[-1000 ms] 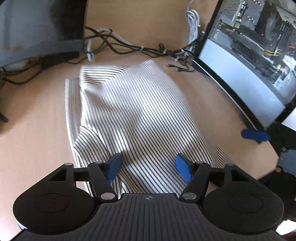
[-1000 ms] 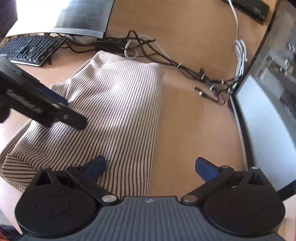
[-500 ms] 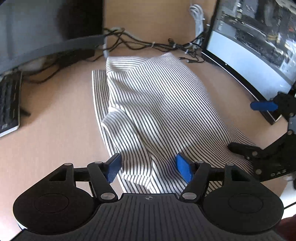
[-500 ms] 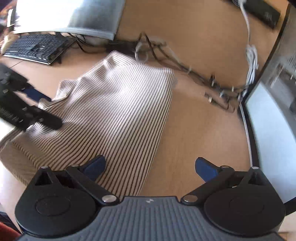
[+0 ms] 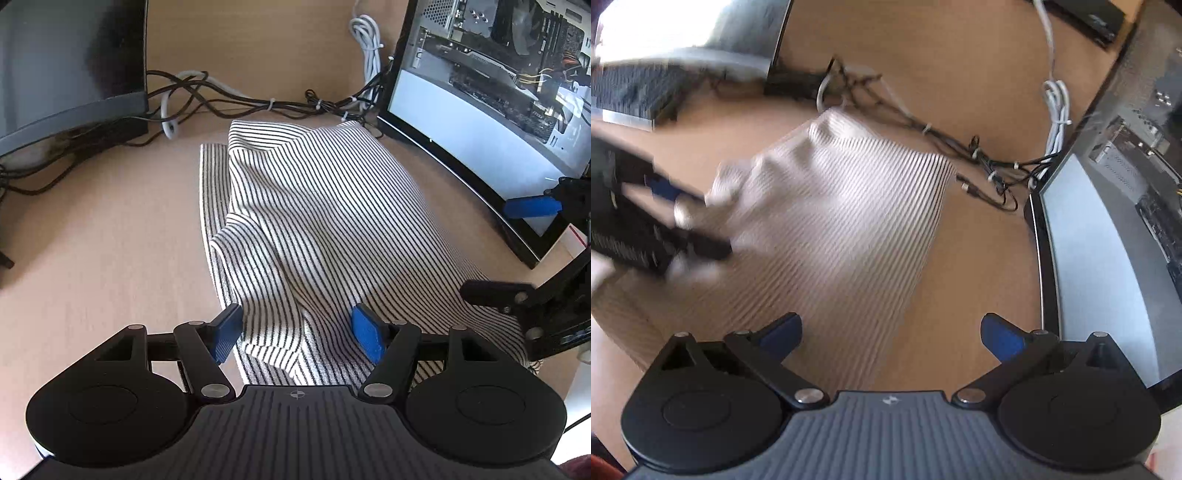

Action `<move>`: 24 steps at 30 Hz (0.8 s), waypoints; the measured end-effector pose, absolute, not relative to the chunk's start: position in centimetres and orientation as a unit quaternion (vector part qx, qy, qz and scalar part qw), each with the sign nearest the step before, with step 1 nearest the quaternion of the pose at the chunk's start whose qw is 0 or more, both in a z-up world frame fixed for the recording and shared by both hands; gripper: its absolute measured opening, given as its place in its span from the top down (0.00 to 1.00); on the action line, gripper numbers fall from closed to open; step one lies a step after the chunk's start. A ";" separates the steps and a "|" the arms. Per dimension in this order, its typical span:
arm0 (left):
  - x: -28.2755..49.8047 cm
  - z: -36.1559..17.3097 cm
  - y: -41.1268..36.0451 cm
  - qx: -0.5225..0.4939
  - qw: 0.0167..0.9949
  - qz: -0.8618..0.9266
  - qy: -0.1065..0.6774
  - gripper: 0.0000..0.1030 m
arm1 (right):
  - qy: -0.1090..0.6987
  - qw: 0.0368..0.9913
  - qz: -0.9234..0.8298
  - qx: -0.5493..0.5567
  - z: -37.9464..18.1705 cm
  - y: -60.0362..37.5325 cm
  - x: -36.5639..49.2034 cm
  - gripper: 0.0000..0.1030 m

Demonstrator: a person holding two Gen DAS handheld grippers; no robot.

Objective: Fold clothes

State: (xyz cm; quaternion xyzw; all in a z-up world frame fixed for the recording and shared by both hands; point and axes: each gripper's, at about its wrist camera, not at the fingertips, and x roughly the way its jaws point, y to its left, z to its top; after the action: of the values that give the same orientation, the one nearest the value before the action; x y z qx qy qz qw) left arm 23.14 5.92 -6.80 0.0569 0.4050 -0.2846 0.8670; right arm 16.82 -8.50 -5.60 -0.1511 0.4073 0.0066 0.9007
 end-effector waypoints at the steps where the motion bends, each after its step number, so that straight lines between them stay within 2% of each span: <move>1: 23.1 -6.8 5.9 0.058 0.867 -0.285 0.405 0.31 | 0.407 0.901 0.012 -0.149 -5.8 -8.2 16.8 0.00; 7: 22.9 -6.8 6.1 0.060 0.866 -0.285 0.406 0.31 | 0.398 0.906 0.033 -0.144 -6.8 -6.5 16.2 0.00; 15: 21.6 -6.2 9.6 0.023 0.852 -0.305 0.425 0.30 | 0.404 0.898 0.078 -0.152 -5.3 -4.9 14.1 0.00; 19: 19.9 -6.5 10.9 0.073 0.846 -0.315 0.423 0.29 | 0.407 0.891 0.122 -0.160 -4.4 -3.8 12.4 0.00; 20: 19.7 -6.5 11.0 0.084 0.847 -0.314 0.420 0.29 | 0.407 0.889 0.133 -0.162 -4.1 -3.6 12.0 0.04; 22: 19.4 -6.6 11.3 0.106 0.848 -0.313 0.414 0.26 | 0.408 0.885 0.155 -0.165 -3.6 -3.0 11.1 0.19; 24: 19.1 -6.4 11.8 0.119 0.849 -0.313 0.408 0.26 | 0.408 0.880 0.176 -0.169 -3.2 -2.5 10.2 0.44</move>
State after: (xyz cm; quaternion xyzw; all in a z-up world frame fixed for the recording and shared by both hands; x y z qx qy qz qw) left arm 19.07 11.81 -6.41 0.1185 0.4080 -0.3131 0.8494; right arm 10.23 -2.47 -3.15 -0.1685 0.4084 0.1763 0.8796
